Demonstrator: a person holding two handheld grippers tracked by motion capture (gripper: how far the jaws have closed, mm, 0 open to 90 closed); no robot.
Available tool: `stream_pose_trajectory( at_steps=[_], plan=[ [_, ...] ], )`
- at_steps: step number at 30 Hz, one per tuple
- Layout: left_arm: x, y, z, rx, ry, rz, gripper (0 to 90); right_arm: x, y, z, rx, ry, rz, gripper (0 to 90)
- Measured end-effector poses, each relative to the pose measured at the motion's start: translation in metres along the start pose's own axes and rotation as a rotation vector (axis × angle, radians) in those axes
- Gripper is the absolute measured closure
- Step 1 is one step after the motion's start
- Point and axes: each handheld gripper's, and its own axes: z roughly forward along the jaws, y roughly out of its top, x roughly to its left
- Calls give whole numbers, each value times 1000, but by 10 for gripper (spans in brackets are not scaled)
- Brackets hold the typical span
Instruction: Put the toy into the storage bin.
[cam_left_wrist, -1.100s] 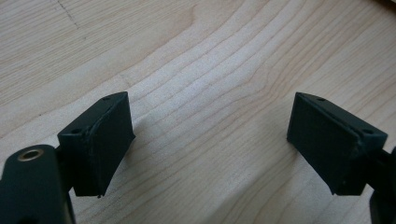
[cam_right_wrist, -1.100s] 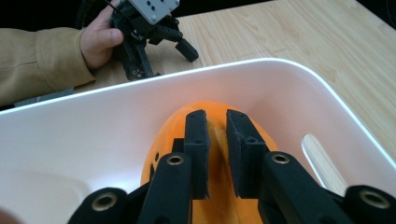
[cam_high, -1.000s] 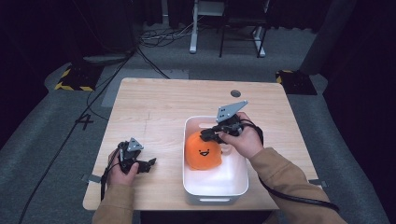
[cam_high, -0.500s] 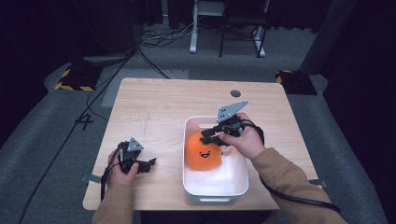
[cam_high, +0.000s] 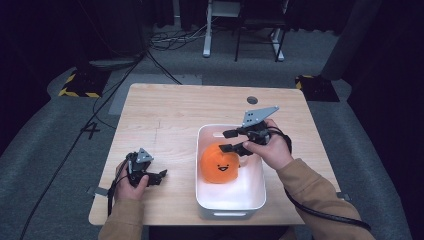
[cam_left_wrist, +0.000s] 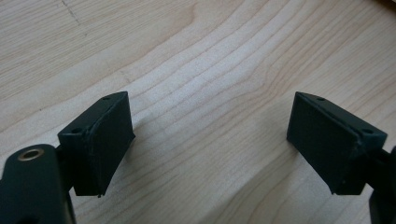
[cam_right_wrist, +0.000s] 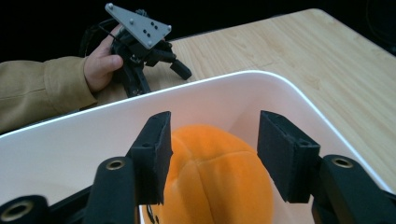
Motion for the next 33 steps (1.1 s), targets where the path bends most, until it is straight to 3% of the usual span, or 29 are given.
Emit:
stream_pose_trajectory(
  at_steps=[6, 13, 14, 17, 22, 26, 33],
  plan=[
    [-2, -5, -5, -3, 5, 0, 148, -1, 4, -21, -29, -40, -23, 422],
    [-3, -7, -6, -4, 1, -3, 148, -9, 2, -45, -40, -96, -7, 403],
    [-3, -7, -6, -4, 0, -3, 148, -13, -1, -55, -44, -119, 6, 401],
    [-3, -7, -6, -4, 0, -3, 148, -16, -4, -63, -53, -136, 17, 398],
    [-3, -7, -6, -3, 0, -3, 148, -29, -19, -88, -64, -211, 74, 385],
    [-2, -6, -6, 2, 4, -1, 146, -35, -28, -101, -66, -264, 88, 369],
    [-2, -6, -5, 3, -10, -3, 144, -47, -52, -116, -9, -342, 136, 358]
  ],
)
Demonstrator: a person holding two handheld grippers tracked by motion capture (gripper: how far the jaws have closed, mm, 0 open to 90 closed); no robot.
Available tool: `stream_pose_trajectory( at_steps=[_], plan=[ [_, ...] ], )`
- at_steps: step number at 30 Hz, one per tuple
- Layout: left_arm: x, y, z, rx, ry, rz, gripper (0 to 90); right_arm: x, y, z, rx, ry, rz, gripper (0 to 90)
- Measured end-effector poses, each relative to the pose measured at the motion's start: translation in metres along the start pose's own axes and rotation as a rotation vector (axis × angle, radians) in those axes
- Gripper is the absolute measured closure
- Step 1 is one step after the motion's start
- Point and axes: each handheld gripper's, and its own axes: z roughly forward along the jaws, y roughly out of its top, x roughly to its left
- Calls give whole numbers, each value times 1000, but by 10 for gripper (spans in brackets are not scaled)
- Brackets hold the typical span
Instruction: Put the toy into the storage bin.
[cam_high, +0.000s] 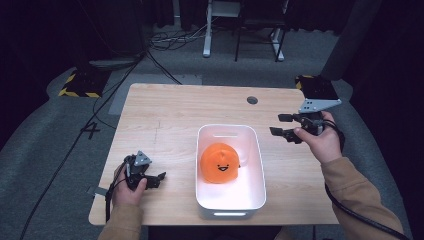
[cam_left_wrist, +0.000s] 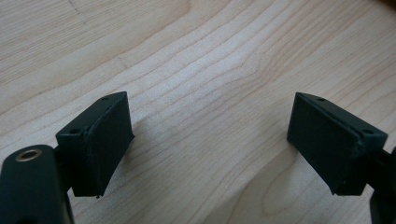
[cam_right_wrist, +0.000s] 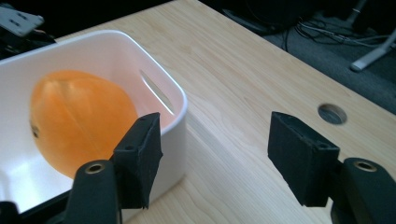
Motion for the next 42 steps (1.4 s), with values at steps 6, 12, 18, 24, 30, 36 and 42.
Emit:
stream_pose_trajectory(
  at_steps=[6, 12, 18, 24, 30, 36, 42],
  plan=[
    [0, 0, 0, 0, 2, 1, 144, -12, -17, -2, 25, -33, 45, 345],
    [0, 0, 0, 0, 2, 2, 144, -26, -40, -4, 96, -71, 69, 335],
    [0, 0, 0, 0, 6, 2, 144, -32, -56, -4, 124, -87, 93, 331],
    [0, 0, 0, -1, 10, 2, 144, -37, -75, -3, 155, -98, 122, 322],
    [0, 0, 0, 0, 3, 1, 144, -43, -95, -4, 179, -111, 160, 322],
    [0, 0, 0, -1, 12, 2, 144, -45, -116, -3, 209, -115, 194, 320],
    [0, 0, 0, -1, 11, 2, 144, -43, -140, -1, 213, -116, 224, 301]
  ],
)
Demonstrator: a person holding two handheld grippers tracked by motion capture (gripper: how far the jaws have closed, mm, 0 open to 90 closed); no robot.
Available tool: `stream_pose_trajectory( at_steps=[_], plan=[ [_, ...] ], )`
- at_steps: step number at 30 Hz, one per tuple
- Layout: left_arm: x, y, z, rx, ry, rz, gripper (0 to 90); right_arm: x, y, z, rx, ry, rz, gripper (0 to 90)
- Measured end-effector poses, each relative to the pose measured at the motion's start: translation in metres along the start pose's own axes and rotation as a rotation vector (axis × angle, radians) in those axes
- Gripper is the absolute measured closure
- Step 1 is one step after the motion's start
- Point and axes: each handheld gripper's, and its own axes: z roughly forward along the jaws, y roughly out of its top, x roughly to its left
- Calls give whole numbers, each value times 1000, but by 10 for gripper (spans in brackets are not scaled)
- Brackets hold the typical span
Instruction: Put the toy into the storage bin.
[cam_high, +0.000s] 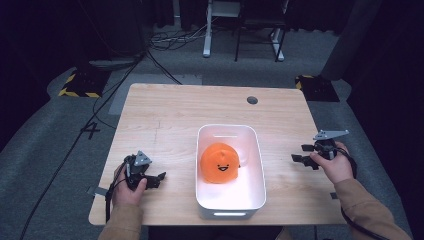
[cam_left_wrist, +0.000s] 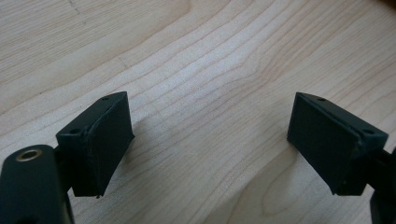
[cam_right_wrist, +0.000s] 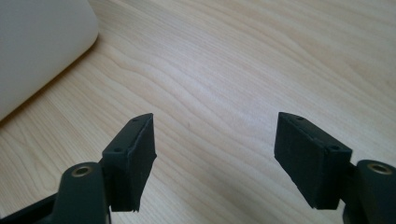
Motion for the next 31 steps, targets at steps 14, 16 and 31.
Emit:
stream_pose_trajectory(
  at_steps=[14, 16, 31],
  plan=[
    [0, 0, 0, 0, -6, -1, 144, 3, -39, 17, 16, -29, -15, 295],
    [0, 0, 0, 1, -5, 0, 144, 5, -43, 20, 5, -27, -24, 294],
    [0, 0, 0, -1, 1, 1, 144, 15, -57, 34, -84, -69, -64, 169]
  ],
)
